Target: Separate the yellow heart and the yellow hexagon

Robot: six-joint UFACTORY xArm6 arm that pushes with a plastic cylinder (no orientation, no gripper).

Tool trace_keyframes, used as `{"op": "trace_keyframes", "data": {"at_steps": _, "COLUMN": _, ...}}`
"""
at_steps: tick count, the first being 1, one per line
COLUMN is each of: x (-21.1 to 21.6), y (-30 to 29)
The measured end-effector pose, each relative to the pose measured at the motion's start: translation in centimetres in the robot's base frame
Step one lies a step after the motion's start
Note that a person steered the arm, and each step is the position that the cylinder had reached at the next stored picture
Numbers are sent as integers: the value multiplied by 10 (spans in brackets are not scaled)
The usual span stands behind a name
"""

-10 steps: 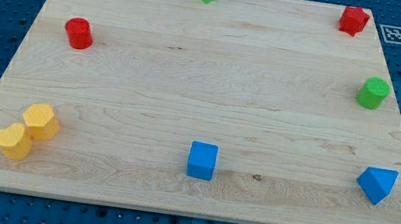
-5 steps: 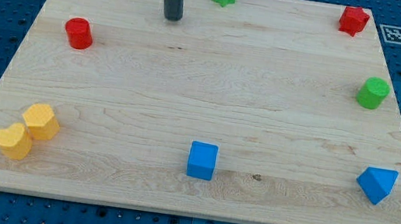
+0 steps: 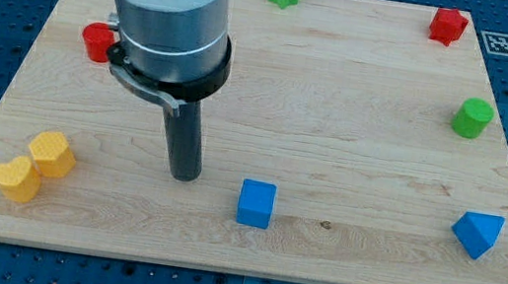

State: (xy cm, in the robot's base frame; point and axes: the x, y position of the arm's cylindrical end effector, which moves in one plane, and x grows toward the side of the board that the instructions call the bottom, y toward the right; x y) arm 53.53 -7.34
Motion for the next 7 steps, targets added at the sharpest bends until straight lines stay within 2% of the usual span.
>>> {"op": "trace_keyframes", "data": {"at_steps": 2, "x": 34, "y": -6}}
{"op": "trace_keyframes", "data": {"at_steps": 3, "x": 56, "y": -29}}
{"op": "trace_keyframes", "data": {"at_steps": 5, "x": 57, "y": -90}}
{"op": "trace_keyframes", "data": {"at_steps": 7, "x": 83, "y": -110}}
